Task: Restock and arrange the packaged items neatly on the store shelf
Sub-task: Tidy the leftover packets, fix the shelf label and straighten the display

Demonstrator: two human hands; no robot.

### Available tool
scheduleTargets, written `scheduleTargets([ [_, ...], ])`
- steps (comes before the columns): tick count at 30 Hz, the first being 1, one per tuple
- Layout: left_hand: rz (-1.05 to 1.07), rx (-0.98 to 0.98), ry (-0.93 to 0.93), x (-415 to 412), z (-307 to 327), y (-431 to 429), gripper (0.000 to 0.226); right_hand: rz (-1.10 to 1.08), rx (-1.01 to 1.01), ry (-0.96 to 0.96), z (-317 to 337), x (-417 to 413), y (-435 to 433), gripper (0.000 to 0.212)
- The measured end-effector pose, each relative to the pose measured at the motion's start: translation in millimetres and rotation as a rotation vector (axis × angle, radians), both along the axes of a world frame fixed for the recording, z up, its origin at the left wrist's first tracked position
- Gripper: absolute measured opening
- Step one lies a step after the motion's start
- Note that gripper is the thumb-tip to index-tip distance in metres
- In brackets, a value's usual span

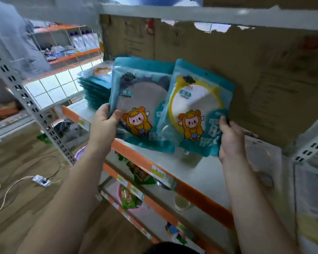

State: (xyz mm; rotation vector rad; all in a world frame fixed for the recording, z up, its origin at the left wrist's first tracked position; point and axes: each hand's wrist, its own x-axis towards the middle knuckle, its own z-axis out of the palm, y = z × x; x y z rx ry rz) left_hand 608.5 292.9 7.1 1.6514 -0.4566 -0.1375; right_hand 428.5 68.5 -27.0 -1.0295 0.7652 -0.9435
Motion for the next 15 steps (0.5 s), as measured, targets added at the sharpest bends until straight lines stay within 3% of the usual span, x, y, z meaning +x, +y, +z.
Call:
scheduleTargets([
  [4, -0.031, 0.010, -0.014, 62.1, 15.8, -6.1, 0.014, -0.010, -0.001, -0.024, 17.3, 46.4, 6.1, 0.025],
  [8, -0.058, 0.041, -0.020, 130.9, 27.3, -16.0, 0.019, 0.006, -0.012, -0.027, 32.5, 83.7, 15.6, 0.017],
  [15, -0.164, 0.029, 0.083, 265.3, 43.5, -30.9, 0.020, -0.149, -0.048, 0.034, 67.2, 137.4, 36.3, 0.014],
])
